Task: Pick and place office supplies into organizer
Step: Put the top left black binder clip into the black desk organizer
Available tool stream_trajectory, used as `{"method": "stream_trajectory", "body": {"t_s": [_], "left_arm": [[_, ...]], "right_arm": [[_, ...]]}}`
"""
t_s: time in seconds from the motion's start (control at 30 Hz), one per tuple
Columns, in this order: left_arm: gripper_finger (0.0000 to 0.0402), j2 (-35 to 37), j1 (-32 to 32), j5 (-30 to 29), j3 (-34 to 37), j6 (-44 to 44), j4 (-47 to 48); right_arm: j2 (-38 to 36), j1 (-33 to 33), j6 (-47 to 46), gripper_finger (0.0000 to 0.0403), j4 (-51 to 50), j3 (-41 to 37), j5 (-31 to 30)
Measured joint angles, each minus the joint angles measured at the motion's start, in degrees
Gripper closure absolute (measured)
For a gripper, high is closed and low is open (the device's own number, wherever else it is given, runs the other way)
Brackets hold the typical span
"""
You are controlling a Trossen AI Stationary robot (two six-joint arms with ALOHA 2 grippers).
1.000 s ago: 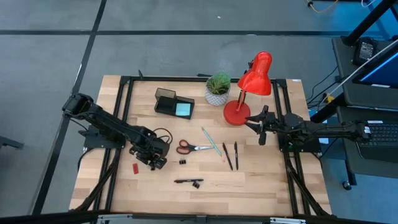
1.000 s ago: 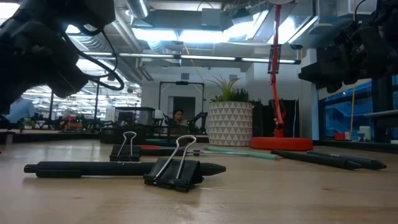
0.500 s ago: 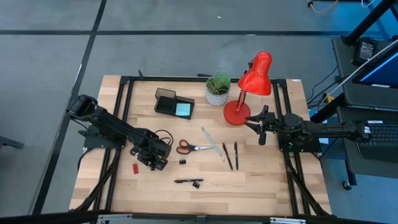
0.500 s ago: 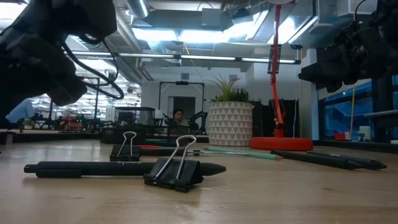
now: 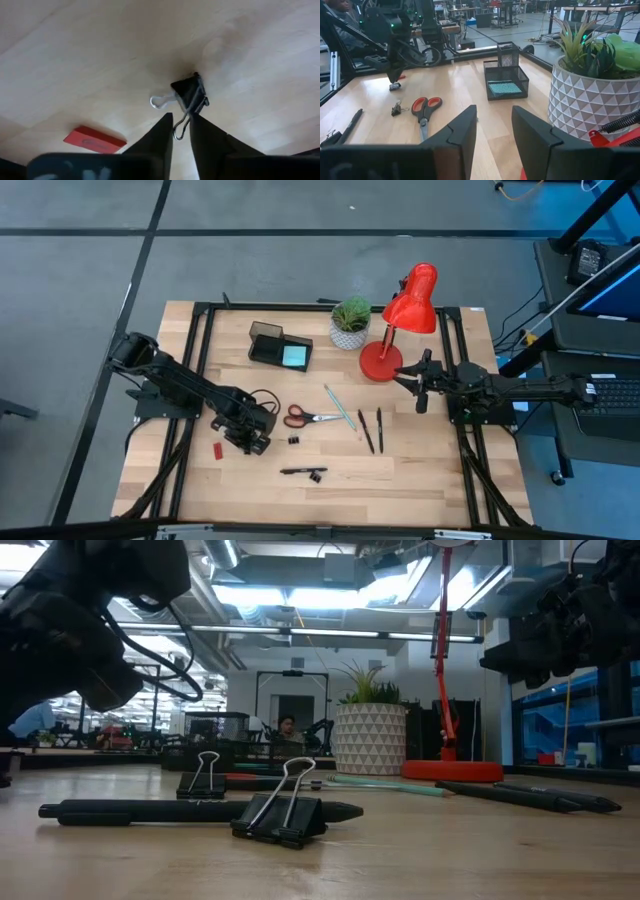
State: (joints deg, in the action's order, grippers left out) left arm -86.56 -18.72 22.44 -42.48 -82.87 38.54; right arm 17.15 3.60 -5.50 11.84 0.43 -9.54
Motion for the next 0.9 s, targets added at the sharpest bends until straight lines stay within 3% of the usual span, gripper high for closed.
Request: {"method": "stream_trajectory", "body": {"t_s": [0.2, 0.4, 0.6, 0.9], "left_arm": [[0.0395, 0.2, 0.0, 0.3, -0.2, 5.7, -1.3], [0.0398, 0.9, 0.7, -1.7, -1.1, 10.7, -0.7], [0.0398, 3.6, 4.1, -11.9, -3.0, 18.1, -0.5], [0.0398, 6.1, 12.1, -37.4, -3.3, 35.1, 4.1]], "right_arm": [[0.0, 0.0, 0.2, 0.0276, -0.1, 0.0, 0.0], [0.0, 0.0, 0.3, 0.0276, -0.1, 0.0, 0.0], [0.0, 0.0, 1.7, 0.0276, 0.4, 0.0, 0.0], [0.0, 0.0, 3.4, 0.0276, 1.3, 0.0, -0.4]]}}
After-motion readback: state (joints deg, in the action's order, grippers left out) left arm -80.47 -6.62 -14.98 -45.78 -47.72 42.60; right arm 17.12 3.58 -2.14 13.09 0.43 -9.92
